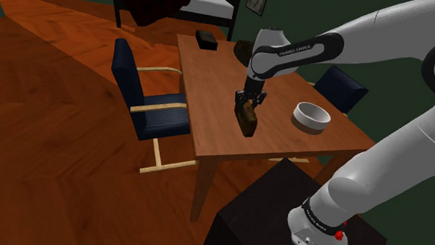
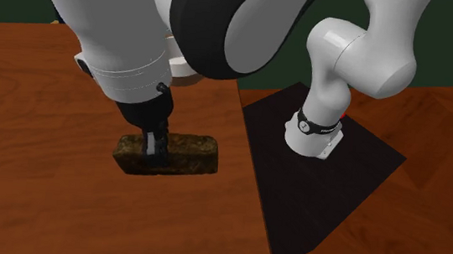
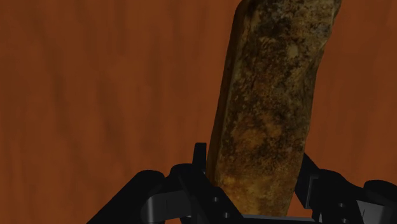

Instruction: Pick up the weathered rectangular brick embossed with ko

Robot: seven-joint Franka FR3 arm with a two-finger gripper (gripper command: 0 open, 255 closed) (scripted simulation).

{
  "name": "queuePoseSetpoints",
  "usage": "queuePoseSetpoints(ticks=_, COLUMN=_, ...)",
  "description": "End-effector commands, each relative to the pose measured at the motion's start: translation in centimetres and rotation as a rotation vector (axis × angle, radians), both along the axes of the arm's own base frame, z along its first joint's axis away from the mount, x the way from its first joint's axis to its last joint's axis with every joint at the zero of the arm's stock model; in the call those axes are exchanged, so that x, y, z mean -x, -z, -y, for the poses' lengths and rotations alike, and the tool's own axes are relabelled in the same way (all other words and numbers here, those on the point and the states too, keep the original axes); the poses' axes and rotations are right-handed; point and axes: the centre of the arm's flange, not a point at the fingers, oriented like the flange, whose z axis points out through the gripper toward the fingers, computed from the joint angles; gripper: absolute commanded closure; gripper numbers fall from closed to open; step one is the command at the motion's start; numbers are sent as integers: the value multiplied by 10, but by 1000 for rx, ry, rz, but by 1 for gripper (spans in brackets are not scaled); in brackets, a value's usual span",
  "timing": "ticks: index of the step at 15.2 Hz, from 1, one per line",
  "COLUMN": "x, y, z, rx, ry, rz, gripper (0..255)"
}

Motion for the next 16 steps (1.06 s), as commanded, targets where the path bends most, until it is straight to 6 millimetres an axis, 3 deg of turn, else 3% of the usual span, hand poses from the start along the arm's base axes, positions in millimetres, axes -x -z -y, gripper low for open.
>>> queuePoseSetpoints(ticks=1, x=0, y=-8, z=0, rx=0, ry=-1, rz=-1, gripper=255)
queuePoseSetpoints(ticks=14, x=0, y=-77, z=0, rx=0, ry=-1, rz=-1, gripper=255)
queuePoseSetpoints(ticks=16, x=0, y=-77, z=0, rx=0, ry=-1, rz=-1, gripper=255)
